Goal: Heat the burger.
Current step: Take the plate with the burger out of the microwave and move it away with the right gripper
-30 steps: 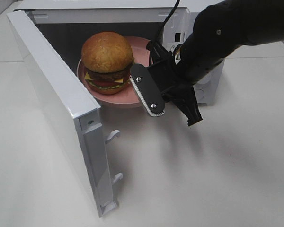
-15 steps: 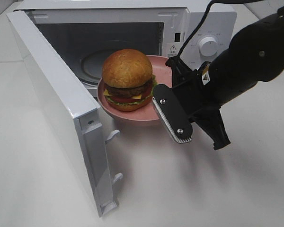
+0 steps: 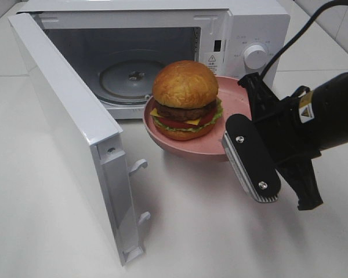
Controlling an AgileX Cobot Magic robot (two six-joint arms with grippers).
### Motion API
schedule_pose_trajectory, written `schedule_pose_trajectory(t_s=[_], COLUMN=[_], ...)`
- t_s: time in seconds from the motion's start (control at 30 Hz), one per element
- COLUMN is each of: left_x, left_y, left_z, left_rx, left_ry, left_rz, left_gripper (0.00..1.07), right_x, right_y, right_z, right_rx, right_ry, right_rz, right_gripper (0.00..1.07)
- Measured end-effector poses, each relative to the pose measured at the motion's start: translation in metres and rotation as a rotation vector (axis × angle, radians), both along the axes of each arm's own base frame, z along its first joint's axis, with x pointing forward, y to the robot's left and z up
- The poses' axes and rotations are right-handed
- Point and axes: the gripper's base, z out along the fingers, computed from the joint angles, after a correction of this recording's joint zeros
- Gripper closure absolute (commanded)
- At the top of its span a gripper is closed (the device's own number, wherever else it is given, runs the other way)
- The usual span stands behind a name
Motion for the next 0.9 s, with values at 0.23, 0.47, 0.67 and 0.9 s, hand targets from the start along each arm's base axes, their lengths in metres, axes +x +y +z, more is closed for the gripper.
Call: schedule_pose_trajectory(t_s=[0.23, 0.47, 0.67, 0.9], left_x=[0.0, 0.0, 0.0, 0.0], left_y=[0.0, 0.0, 0.0, 0.0], left_z=[0.0, 0.0, 0.0, 0.0], left_rx=[0.0, 0.0, 0.0, 0.0], left_ry=[0.0, 0.0, 0.0, 0.0], left_rz=[0.0, 0.0, 0.0, 0.0], left_gripper=[0.07, 0.07, 0.07, 0.07], right_x=[-0.033, -0.052, -0.072, -0.084], right_y=[-0.025, -0.039, -0.055, -0.07], right_z=[0.006, 0.011, 0.02, 0.029], right_rx=[0.04, 0.053, 0.049, 0.033], right_ry=[-0.016, -0.008, -0.033, -0.064], right_rz=[-0.05, -0.08, -0.116, -0.174], right_gripper=[1.06, 1.06, 1.06, 1.06])
